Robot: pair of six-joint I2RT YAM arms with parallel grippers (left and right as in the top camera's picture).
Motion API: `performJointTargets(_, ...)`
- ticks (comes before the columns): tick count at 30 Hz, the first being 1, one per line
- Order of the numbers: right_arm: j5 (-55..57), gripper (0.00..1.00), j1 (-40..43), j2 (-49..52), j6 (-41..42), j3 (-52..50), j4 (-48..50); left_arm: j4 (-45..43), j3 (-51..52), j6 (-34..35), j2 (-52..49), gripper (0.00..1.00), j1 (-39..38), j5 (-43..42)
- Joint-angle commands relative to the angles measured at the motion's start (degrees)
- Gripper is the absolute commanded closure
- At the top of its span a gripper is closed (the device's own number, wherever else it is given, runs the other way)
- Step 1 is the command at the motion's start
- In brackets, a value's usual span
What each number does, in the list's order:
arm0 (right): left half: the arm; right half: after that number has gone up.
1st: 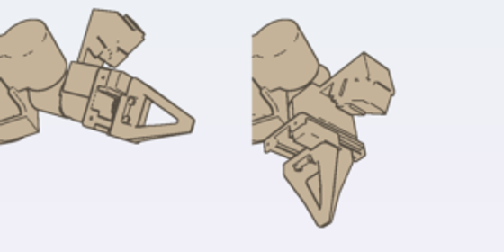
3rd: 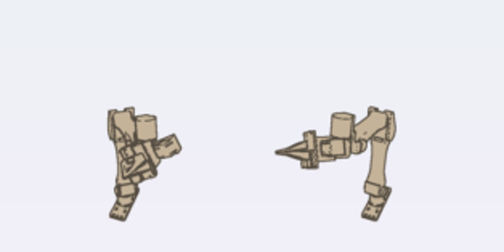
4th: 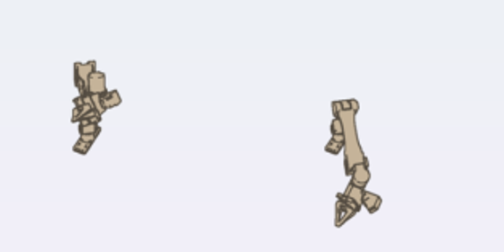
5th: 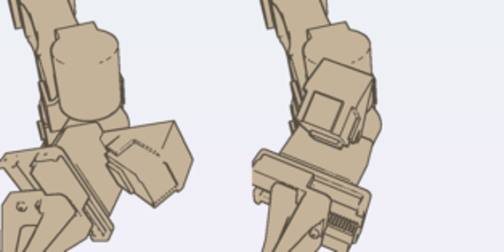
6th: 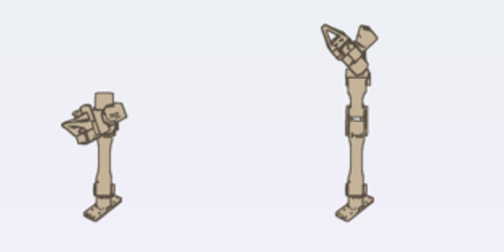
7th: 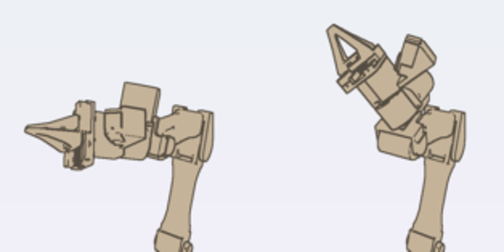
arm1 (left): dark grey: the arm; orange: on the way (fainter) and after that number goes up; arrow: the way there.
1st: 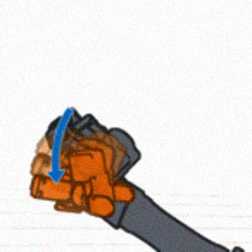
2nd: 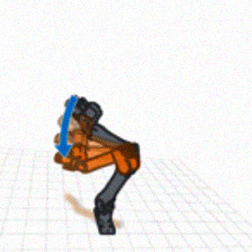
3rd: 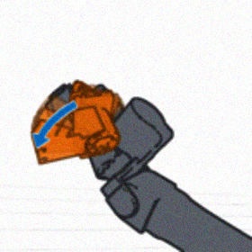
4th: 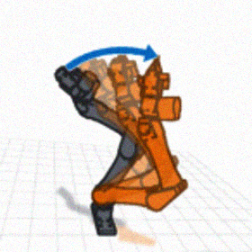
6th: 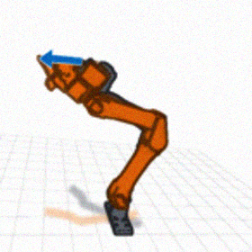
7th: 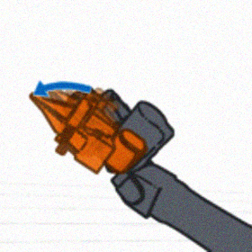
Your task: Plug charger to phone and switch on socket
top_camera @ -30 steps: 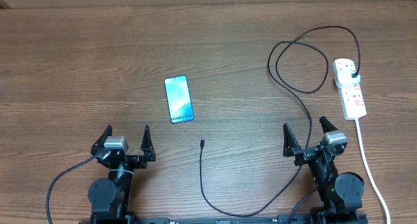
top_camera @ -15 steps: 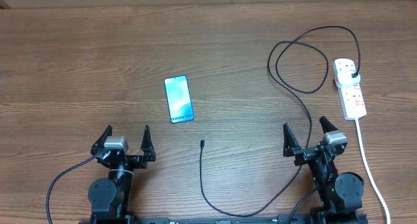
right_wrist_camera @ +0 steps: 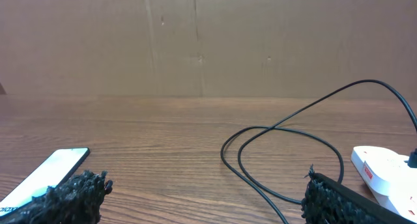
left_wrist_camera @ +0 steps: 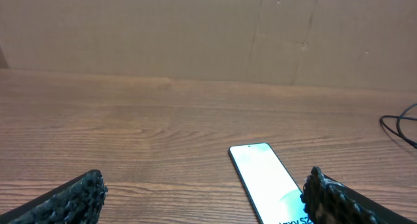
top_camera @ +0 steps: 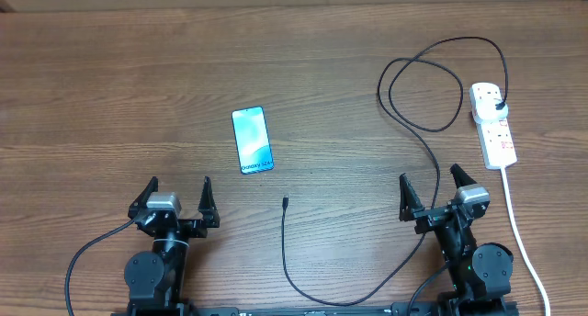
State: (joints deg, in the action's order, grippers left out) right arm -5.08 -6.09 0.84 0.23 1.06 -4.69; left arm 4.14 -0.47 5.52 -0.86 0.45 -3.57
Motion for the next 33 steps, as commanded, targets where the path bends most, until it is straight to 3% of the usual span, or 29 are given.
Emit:
performJointTargets(1,0.5,0.00,-0.3,-0.7,-0.1,-0.6,0.3,0.2,0.2,-1.3,0.6,0.00,-0.3,0.8)
performJointTargets(33,0.5,0.00,-0.3,-0.7,-0.1,-0.6,0.3,-2.9,0.2,-1.3,0.6,0.00,-0.3,3.7)
